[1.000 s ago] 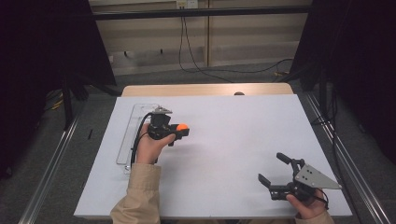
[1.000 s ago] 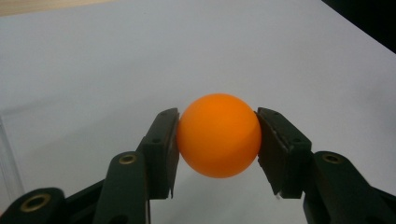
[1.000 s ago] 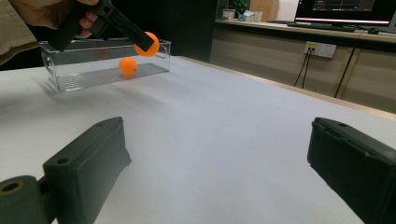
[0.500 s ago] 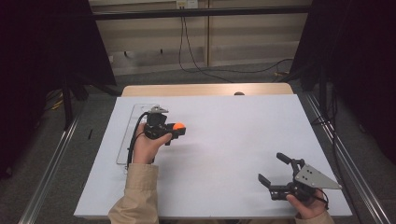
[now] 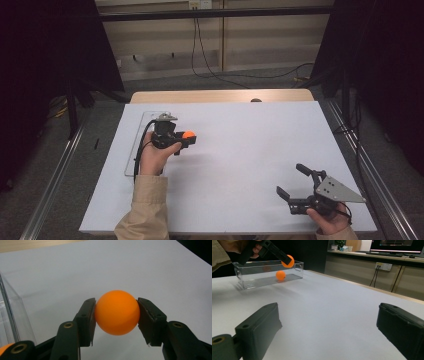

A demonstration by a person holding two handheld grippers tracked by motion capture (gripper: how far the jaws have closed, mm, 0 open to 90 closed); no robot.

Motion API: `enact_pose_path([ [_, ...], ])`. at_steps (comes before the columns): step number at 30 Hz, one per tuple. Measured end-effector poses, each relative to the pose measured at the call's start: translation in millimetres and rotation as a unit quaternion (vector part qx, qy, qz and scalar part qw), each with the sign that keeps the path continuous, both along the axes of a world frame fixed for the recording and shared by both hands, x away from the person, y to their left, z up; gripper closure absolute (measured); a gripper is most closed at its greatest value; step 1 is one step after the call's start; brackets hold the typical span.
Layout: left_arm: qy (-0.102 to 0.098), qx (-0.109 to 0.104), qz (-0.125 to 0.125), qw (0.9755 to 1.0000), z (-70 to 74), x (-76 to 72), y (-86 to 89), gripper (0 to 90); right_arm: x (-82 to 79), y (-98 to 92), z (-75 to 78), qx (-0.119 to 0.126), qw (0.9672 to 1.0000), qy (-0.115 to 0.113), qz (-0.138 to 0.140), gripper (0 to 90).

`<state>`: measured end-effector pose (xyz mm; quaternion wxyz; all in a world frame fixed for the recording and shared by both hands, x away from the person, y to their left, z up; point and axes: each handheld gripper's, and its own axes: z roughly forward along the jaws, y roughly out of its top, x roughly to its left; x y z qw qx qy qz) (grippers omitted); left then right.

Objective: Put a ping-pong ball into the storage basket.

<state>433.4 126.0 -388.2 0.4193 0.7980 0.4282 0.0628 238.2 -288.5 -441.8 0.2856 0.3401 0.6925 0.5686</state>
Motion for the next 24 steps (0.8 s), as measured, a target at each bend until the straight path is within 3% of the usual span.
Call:
enact_pose_path([
  [24, -0.007, 0.002, 0.016, 0.9998, 2.7, 1.0, 13.1, 50.8, 0.2, -0.1, 0.0, -0.003, 1.0000, -0.001, 0.002, 4.2],
])
